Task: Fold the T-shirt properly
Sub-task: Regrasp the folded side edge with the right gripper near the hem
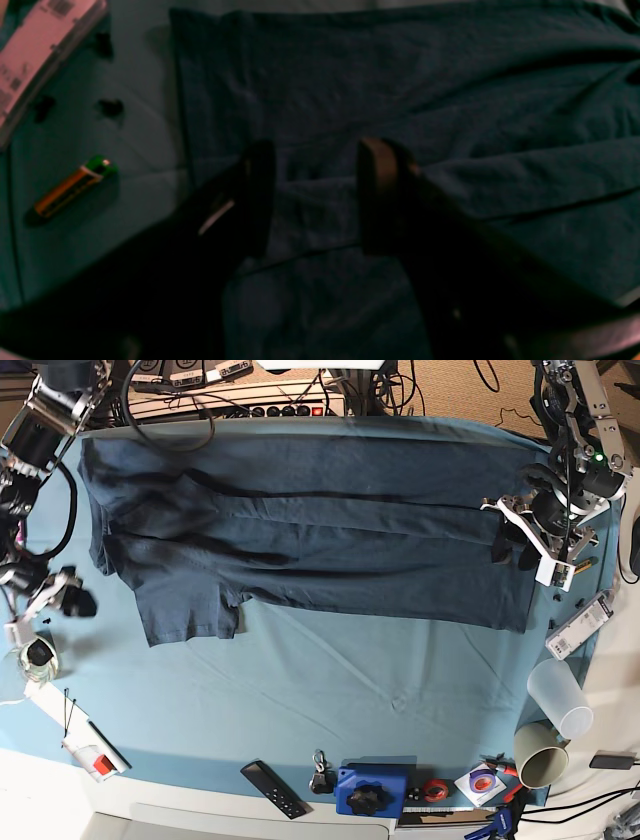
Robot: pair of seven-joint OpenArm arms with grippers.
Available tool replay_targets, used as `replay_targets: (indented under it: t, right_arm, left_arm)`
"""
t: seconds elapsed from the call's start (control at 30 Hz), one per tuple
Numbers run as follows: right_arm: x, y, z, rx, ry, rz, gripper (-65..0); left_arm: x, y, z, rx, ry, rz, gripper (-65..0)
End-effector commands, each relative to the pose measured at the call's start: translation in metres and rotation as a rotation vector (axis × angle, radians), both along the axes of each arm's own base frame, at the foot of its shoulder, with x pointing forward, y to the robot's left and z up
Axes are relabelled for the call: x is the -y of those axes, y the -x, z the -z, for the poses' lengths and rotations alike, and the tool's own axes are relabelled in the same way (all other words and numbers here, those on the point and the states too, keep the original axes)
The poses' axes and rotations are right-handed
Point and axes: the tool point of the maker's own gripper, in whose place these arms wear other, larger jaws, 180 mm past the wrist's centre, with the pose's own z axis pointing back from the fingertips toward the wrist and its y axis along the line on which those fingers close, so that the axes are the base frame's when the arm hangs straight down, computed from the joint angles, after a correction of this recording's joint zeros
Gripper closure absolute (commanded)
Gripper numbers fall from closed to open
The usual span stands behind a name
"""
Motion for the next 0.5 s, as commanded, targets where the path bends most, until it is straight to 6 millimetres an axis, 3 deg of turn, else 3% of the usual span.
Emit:
replay_targets:
  t: [0.0, 0.27, 0.47]
  right_arm:
    - [0.008, -0.014, -0.022, 0.073, 0.023, 0.014, -19.9]
    - [-0.001, -0.049, 0.020, -0.011, -0.016, 0.018, -19.9]
    - [-0.022, -0.056, 0.057, -0.121, -0.055, -0.017, -19.9]
  left_arm:
    - [-0.001, -0.006, -0.012, 0.050, 0.001, 0.004, -27.5]
    - [0.000, -0.006, -0.012, 0.053, 0.002, 0.003, -27.5]
    - [0.000, -0.007, -0.013, 0.057, 0.003, 0.003, -27.5]
